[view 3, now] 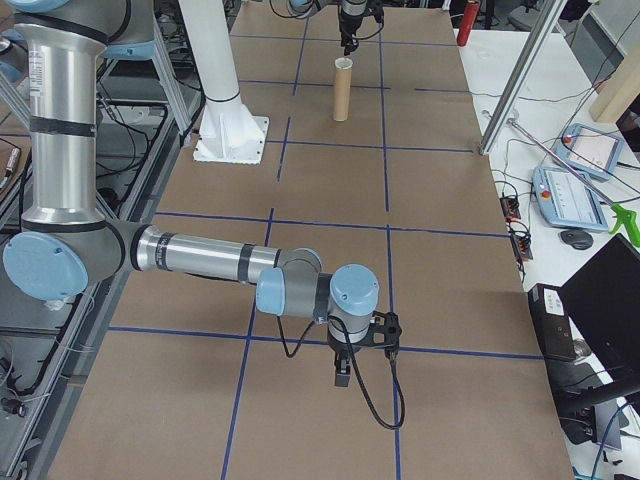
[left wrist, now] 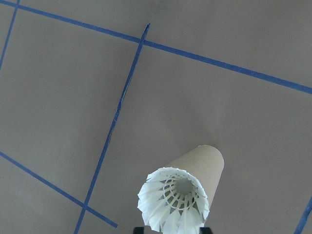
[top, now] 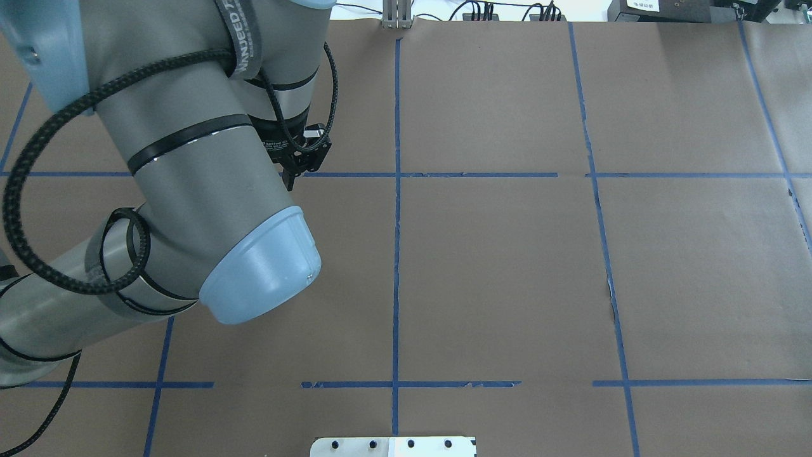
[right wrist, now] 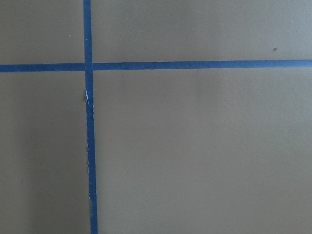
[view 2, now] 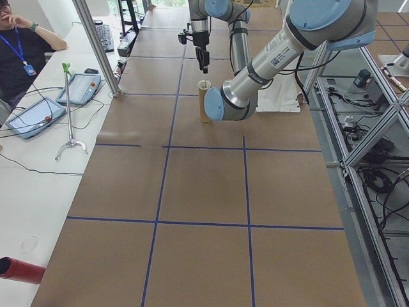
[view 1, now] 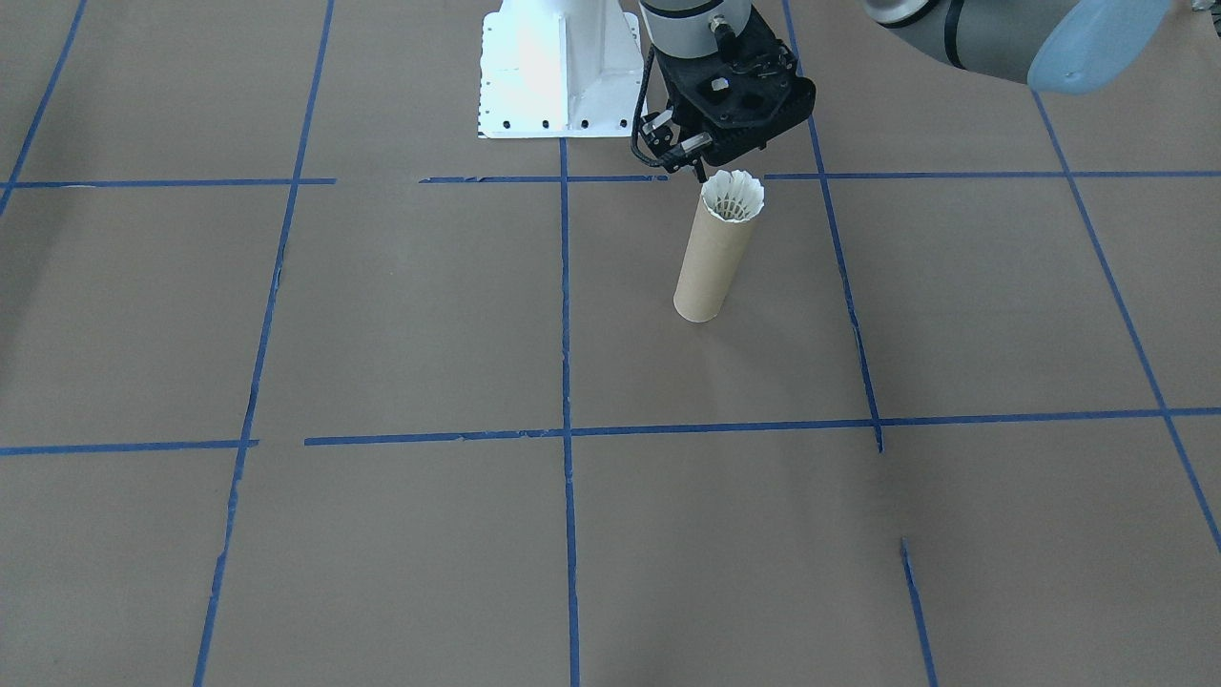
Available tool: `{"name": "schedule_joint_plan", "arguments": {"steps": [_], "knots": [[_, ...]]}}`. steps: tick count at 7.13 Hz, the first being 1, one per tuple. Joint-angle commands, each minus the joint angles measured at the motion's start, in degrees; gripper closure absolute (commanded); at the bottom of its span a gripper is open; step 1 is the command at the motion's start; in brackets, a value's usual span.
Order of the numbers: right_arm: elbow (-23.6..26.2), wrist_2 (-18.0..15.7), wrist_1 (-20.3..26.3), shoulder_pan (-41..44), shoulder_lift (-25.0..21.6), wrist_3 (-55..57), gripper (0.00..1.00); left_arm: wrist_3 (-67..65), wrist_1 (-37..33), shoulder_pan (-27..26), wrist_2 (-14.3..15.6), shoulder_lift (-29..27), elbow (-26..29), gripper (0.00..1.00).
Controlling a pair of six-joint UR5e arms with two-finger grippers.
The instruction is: Collect badminton balls into bucket
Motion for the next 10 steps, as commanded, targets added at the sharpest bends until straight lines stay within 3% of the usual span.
{"name": "schedule_joint_plan", "arguments": {"steps": [1,3,4,5,7,8,10], "knots": [[0.00,-0.02,0.00,0.00,0.01,0.00,0.00,5.77,-9.74,-0.79,-0.23,8.84,-7.73,0.00],[0.00,-0.02,0.00,0.00,0.01,0.00,0.00,10.61,-28.45,-7.53,-1.28,19.49,-10.67,0.00],[0.00,-0.02,0.00,0.00,0.01,0.00,0.00,17.86,-31.92,-11.57,-5.81,23.80,-10.77,0.00],[0.00,-0.02,0.00,0.00,0.01,0.00,0.00,27.59,-32.13,-18.48,-8.29,27.06,-10.77,0.00],[0.00,0.06,0.00,0.00,-0.07,0.00,0.00,47.35,-32.57,-27.55,-10.06,35.93,-10.07,0.00],[0.00,-0.02,0.00,0.00,-0.07,0.00,0.00,55.21,-33.10,-32.91,-12.86,40.50,-8.24,0.00],[0.00,-0.02,0.00,0.00,0.01,0.00,0.00,69.98,-51.54,-42.06,-18.40,55.32,0.33,0.00]]}}
